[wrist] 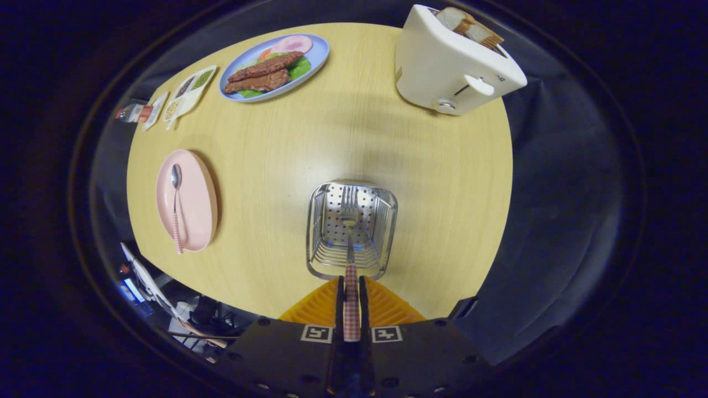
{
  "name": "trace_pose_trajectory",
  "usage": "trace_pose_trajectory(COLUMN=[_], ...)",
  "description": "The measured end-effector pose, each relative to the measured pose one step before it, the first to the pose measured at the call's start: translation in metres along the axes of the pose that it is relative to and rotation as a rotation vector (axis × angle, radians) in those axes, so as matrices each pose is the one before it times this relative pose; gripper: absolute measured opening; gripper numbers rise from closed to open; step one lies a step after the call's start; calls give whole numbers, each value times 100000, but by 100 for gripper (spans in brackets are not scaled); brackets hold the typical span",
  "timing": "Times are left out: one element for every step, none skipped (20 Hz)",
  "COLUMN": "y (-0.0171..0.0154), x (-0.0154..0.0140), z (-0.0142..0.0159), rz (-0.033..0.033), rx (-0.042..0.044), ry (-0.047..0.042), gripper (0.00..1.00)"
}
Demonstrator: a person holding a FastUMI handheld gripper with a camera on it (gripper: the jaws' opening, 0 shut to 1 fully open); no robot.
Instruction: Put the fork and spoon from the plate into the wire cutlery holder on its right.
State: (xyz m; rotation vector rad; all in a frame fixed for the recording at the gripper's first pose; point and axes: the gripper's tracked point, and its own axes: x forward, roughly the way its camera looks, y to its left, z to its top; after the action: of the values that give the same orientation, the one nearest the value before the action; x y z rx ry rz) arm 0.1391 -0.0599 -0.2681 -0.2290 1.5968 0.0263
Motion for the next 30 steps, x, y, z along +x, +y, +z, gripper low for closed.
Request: trace_pose_trajectory(y=[-26,-32,59,280,314,477,670,524,648,791,934,919,904,1035,1221,1283,1079,1150,1121,1190,1203,1211,1027,1065,1067,1111,1177,962,760,1251], x=[20,-58,74,-217,-125,-266,-404,-157,-325,-394,-221,-403,-341,-301,-330,-357,-130,-245,-181,-178,-90,-70,110,118,178,182,131,253,259,186], z=[236,249,-97,60,27,-27,87,29,125,220,39,337,218,12,12,-13,-71,22,112,165,293,169,-129,-254,-181,-184,-587,-228,-424,-711], rz=[-72,-749,-74,68,227,180,776,-338,-429,-235,-163,-52,-118,-219,856,974,411,425,516,755,1250,756,397,394,51,406,767,-453,-740,1013], rx=[901,522,499,670,290,-141,212,694,406,-105,-131,286,95,-153,-55,-89,-630,-774,-657,-945,-754,-774,-955,-1223,-1048,-767,-675,-364,309,818], ry=[-756,-1035,-604,-1576,-2064,-2153,-2234,-2630,-3342,-3667,-4156,-4945,-5026,-4261,-3645,-3663,-3335,-3691,-4371,-4525,-4903,-4720,-4081,-3465,-3311,-2987,-2643,-2481,-1894,-753], gripper=[11,11,11,11,12,14,15,21,25,31,31,42,49,55,60,66,72,79,82,86,89,91,93,95,95,96,97,97,97,96])
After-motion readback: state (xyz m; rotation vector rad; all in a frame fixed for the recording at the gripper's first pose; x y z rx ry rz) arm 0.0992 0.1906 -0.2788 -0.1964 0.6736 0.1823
